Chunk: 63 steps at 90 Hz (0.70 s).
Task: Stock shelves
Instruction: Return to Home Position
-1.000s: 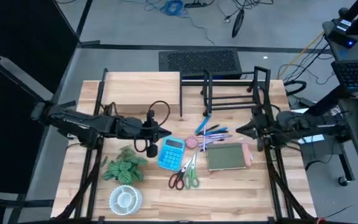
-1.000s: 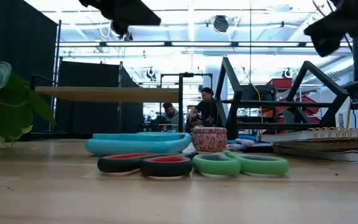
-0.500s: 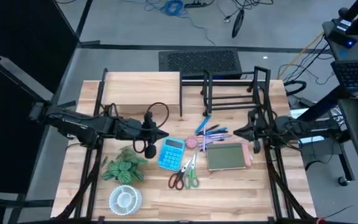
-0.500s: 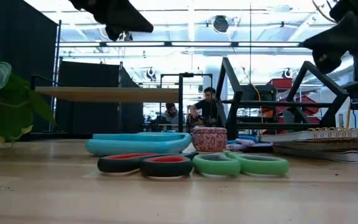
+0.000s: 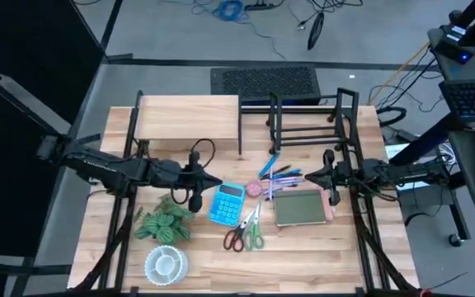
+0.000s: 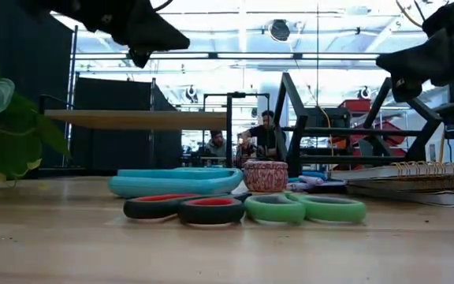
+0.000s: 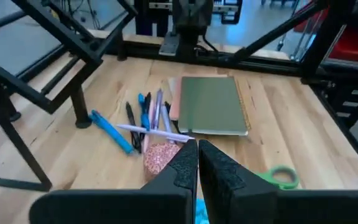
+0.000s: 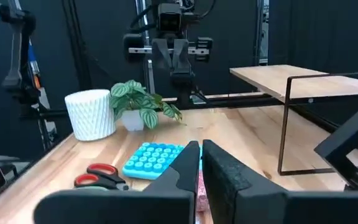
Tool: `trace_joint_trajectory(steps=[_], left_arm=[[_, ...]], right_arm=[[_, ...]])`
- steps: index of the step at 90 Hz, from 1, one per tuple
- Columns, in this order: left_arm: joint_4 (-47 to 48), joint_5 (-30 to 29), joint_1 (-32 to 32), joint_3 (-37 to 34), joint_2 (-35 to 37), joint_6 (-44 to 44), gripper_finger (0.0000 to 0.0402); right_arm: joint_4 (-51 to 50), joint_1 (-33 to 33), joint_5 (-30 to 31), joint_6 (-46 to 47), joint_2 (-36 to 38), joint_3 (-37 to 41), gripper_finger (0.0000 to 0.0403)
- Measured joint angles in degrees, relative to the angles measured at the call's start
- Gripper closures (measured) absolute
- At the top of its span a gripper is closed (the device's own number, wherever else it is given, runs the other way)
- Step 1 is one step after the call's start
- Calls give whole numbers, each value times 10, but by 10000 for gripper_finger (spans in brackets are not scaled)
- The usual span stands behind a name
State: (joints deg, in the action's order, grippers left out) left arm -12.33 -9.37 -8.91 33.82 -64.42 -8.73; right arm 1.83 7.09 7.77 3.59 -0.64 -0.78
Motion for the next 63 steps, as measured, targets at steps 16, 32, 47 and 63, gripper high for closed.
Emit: trace_joint_trajectory(steps=[16, 32, 47, 63], left_arm=[[-43, 36, 8, -61, 64, -3, 401], [-128, 112, 33, -138, 146, 13, 401], [-258, 214, 69, -229, 192, 11, 401], [-365, 307, 114, -293, 200, 2, 401]], right_arm=[[1, -8, 1, -4, 0, 0, 399], [1, -9, -2, -10, -3, 0, 399], [1, -9, -2, -11, -4, 0, 399], [1, -9, -2, -11, -4, 0, 399]])
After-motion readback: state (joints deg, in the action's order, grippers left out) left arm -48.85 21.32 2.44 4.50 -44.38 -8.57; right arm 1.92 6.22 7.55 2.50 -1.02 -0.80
